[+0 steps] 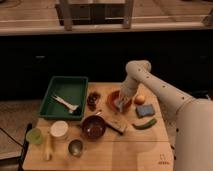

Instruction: Wipe red bowl with towel

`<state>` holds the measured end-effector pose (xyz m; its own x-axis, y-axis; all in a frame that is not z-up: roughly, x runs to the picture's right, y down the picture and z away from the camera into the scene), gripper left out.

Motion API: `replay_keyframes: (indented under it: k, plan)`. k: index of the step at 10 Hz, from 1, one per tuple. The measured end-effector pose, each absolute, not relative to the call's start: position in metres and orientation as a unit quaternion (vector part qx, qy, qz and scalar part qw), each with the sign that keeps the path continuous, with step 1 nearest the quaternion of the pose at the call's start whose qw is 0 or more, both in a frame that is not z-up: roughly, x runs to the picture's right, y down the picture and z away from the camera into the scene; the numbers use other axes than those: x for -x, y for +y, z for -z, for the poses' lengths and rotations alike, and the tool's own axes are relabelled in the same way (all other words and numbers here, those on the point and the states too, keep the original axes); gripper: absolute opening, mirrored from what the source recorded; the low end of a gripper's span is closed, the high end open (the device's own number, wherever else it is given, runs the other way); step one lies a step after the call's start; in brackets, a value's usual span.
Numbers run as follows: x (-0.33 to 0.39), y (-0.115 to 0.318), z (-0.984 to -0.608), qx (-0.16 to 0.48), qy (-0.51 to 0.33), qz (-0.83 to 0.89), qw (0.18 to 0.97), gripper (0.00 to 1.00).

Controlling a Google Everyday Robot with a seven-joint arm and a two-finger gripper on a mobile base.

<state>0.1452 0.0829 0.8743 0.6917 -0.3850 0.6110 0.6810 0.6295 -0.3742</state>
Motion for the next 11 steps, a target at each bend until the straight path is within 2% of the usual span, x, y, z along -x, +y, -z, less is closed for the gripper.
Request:
replay_keyframes:
  k: [3, 7, 11]
  plan:
    - [-0.162, 0.07, -0.882, 0.301, -0.233, 0.285, 0.88, 0.03]
    - [-0.128, 0.03, -0.909, 0.292, -0.25, 0.303, 0.872, 0.03]
    - [-0.108, 0.035, -0.896, 0.304, -0.276, 0.328, 0.851, 0.03]
